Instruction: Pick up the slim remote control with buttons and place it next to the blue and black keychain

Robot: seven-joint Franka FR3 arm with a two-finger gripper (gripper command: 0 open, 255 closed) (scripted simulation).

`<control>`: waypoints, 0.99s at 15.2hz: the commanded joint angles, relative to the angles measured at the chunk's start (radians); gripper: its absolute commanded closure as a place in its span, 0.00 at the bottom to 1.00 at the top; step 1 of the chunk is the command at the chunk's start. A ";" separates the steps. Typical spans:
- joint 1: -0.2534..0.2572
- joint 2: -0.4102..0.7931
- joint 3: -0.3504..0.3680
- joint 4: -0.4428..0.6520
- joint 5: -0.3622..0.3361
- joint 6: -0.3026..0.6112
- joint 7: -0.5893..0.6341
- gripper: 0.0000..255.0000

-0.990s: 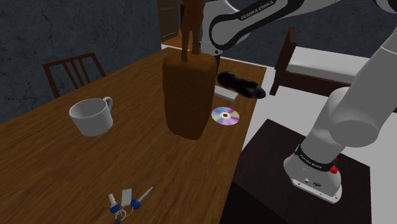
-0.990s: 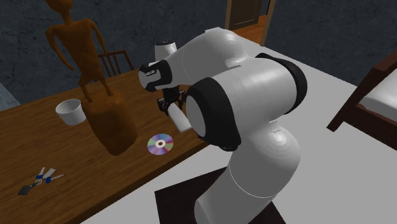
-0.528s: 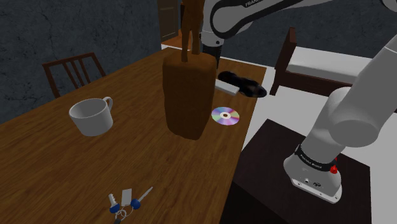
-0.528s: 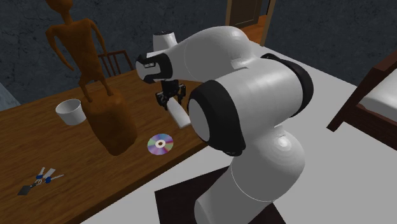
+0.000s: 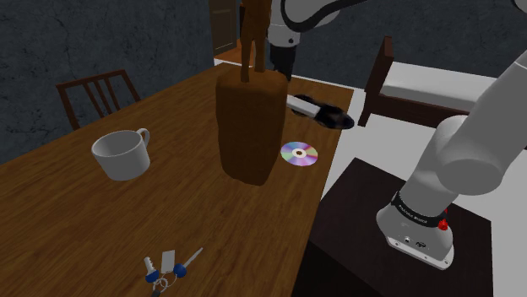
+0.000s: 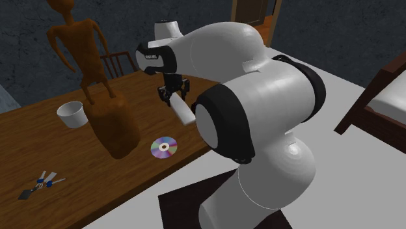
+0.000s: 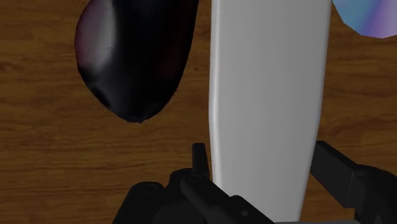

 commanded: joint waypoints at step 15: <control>0.163 0.118 0.202 0.149 0.015 -0.026 0.360 1.00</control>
